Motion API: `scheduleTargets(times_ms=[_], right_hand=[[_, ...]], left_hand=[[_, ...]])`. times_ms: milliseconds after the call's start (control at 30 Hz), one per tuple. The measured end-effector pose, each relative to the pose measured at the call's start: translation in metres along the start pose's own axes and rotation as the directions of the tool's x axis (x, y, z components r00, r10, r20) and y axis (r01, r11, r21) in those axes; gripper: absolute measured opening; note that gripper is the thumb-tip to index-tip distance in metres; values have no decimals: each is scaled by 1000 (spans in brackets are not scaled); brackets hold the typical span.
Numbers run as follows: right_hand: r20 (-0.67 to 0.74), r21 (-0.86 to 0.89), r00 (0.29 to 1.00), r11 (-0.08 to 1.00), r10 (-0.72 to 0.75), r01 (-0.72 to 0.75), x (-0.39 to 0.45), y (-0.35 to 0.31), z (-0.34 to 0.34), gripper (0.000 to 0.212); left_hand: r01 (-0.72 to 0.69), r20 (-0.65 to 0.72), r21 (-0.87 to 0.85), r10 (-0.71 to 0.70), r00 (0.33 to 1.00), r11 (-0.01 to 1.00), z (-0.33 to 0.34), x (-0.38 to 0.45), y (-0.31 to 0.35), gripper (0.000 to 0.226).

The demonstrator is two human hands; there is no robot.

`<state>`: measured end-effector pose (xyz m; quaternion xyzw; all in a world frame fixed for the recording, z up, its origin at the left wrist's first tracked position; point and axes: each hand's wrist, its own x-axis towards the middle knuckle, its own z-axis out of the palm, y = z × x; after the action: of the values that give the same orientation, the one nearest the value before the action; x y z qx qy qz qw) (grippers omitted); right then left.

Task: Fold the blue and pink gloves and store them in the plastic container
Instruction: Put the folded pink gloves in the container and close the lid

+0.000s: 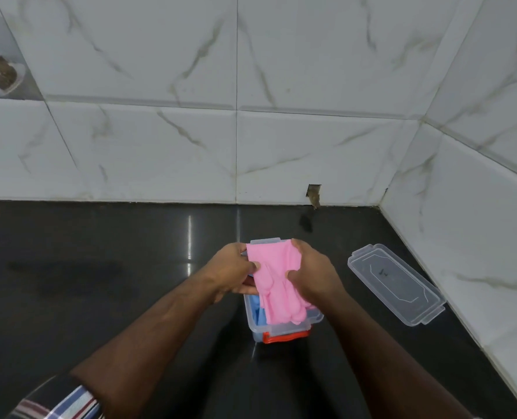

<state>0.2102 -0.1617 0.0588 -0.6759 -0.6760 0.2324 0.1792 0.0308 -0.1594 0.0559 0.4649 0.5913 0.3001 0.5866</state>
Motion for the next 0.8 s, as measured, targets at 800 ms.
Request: scheduleTargets(times_ms=[800], right_hand=[[214,-351,976,928,-49,123,10,-15,-3,41]], left_hand=[[-122,11,942,333,943,314,-6,12,-7,43]])
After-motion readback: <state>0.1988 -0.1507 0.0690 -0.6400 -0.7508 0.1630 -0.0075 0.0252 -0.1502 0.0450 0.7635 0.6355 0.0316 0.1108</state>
